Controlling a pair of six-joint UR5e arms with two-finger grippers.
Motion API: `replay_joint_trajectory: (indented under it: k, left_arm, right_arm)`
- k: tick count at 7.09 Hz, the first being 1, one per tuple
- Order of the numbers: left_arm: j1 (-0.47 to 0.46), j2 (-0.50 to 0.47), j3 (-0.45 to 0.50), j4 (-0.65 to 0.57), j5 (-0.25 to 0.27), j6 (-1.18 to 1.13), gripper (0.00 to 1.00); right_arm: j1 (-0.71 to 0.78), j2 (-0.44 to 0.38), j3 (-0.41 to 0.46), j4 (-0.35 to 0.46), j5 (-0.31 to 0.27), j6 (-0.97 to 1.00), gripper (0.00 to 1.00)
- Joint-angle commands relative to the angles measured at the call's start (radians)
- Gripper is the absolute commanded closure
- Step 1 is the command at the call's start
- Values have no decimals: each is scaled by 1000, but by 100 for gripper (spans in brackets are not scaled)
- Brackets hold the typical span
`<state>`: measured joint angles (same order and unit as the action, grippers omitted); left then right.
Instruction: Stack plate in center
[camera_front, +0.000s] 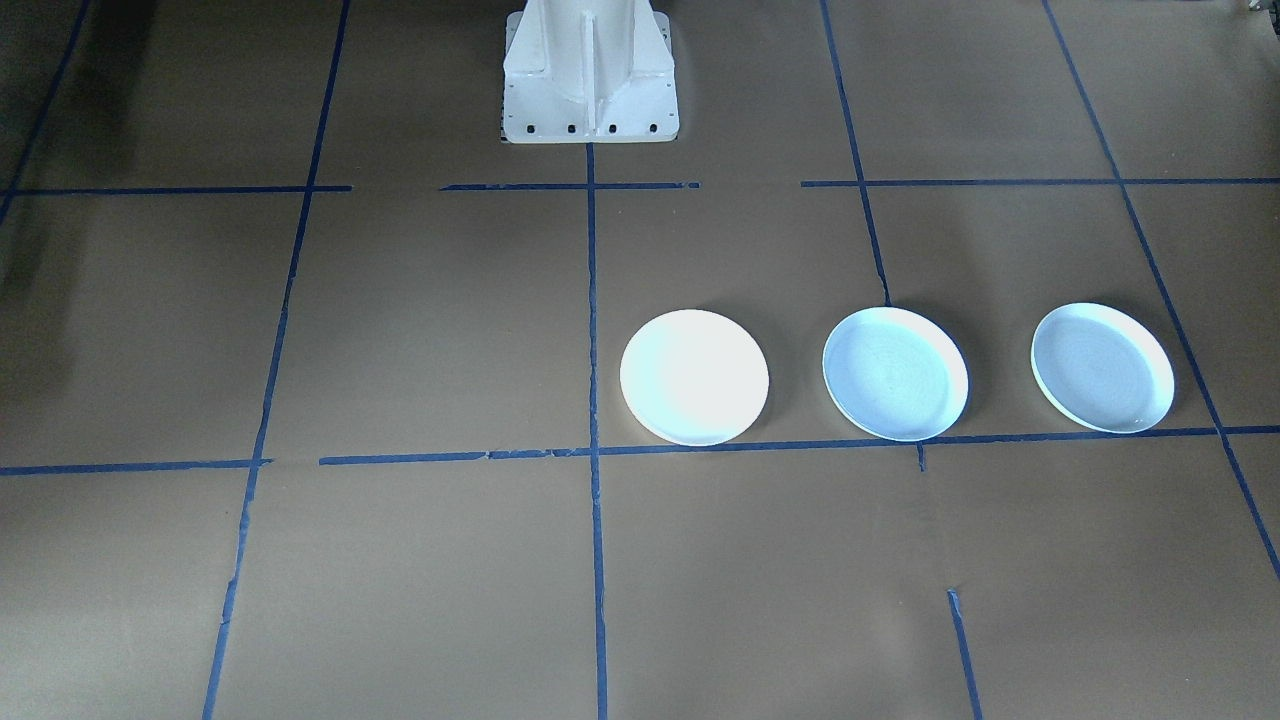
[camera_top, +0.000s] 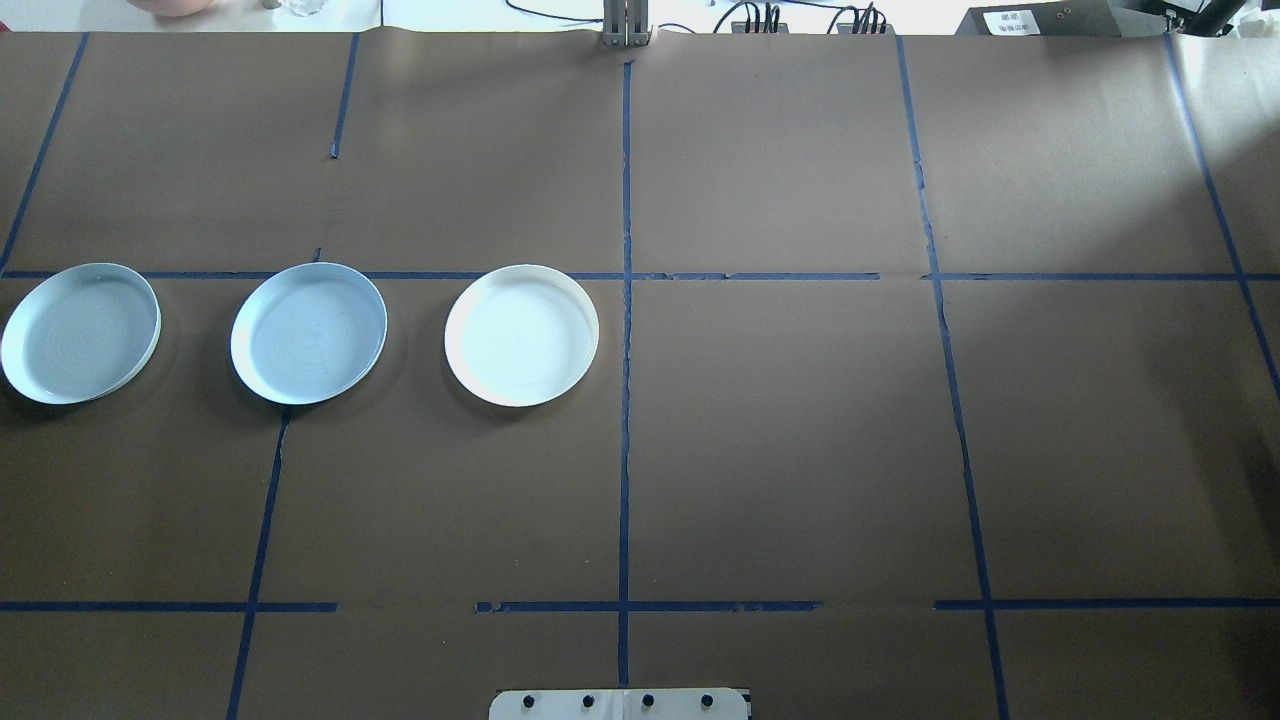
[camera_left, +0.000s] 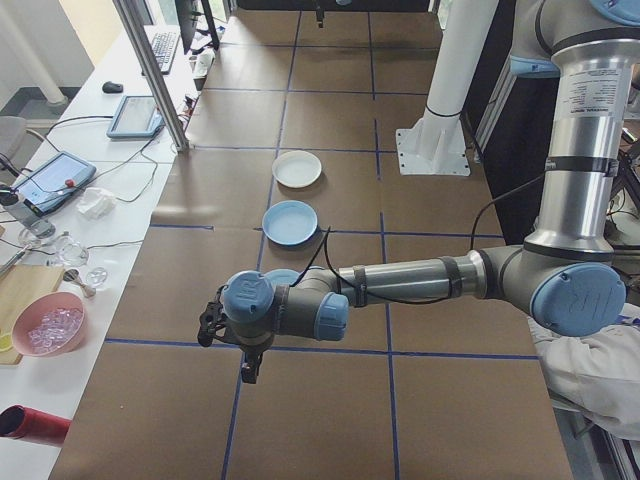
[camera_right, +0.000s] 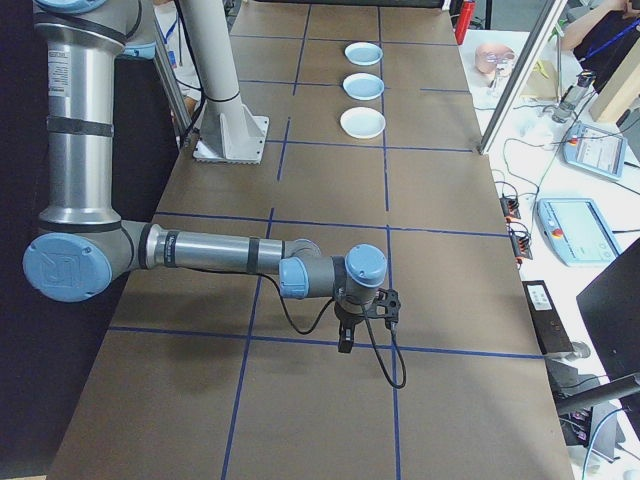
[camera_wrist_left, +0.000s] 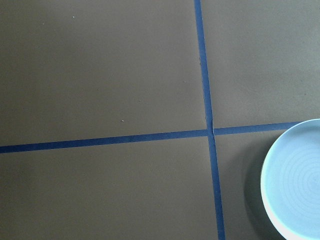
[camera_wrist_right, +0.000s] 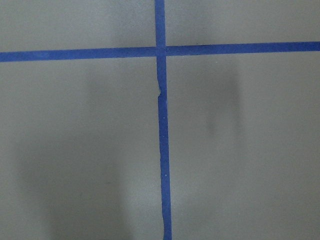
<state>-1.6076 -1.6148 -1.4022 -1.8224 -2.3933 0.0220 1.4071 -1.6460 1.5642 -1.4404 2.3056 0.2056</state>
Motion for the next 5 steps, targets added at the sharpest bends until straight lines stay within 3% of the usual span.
replay_joint_trajectory:
  k: [1,5]
  left_arm:
    - [0,1,0,0,0,-2,0]
    - [0,4,2,0,0,-10,0]
  right_arm:
    - [0,0,0,0,0,0,0]
    - [0,0,0,0,0,0,0]
